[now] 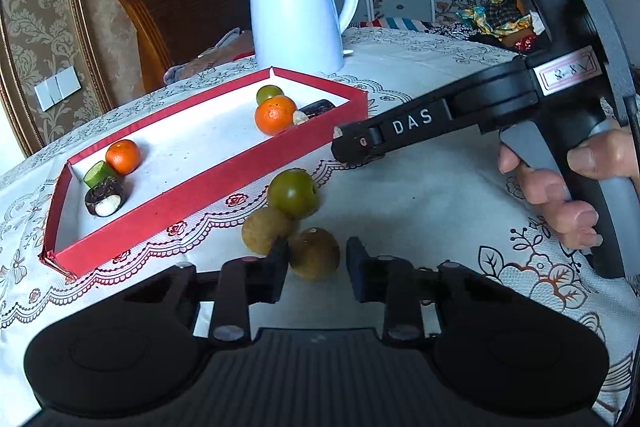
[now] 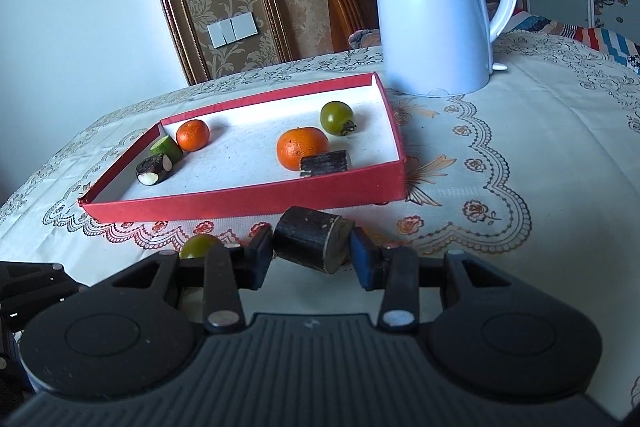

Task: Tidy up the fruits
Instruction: 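Grasp the brown kiwi with the left tool while the right tool lifts the eggplant cylinder, then carry the kiwi and eggplant cylinder over the red tray with both tools, then open the left tool to set the kiwi in the tray while the right tool releases the eggplant cylinder, then withdraw the right tool from the tray toward the green lime beside it, then close the right tool on the green lime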

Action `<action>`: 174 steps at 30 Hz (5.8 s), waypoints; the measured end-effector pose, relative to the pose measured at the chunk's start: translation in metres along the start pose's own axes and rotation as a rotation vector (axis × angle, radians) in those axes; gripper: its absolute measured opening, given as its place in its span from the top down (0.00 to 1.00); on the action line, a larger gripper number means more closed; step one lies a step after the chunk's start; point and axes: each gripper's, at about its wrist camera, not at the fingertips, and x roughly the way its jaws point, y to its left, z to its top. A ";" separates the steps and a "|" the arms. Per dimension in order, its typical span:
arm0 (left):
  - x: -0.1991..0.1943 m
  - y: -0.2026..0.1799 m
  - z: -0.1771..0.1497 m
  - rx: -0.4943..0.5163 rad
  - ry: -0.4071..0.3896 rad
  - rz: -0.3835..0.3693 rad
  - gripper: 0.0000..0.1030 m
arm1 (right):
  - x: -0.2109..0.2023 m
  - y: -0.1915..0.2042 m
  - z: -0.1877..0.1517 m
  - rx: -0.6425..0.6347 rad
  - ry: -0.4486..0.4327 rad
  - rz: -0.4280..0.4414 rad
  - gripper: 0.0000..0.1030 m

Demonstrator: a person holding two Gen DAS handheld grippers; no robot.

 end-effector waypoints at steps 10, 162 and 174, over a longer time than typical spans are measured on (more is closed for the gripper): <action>-0.019 0.012 0.001 -0.061 -0.059 0.000 0.74 | -0.007 0.003 -0.001 -0.019 -0.040 -0.019 0.62; 0.007 0.119 0.011 -0.464 -0.069 0.368 0.26 | -0.008 0.051 -0.010 -0.159 -0.021 -0.030 0.24; 0.003 0.120 0.012 -0.474 -0.079 0.349 0.26 | -0.002 0.047 -0.004 -0.115 0.010 -0.022 0.21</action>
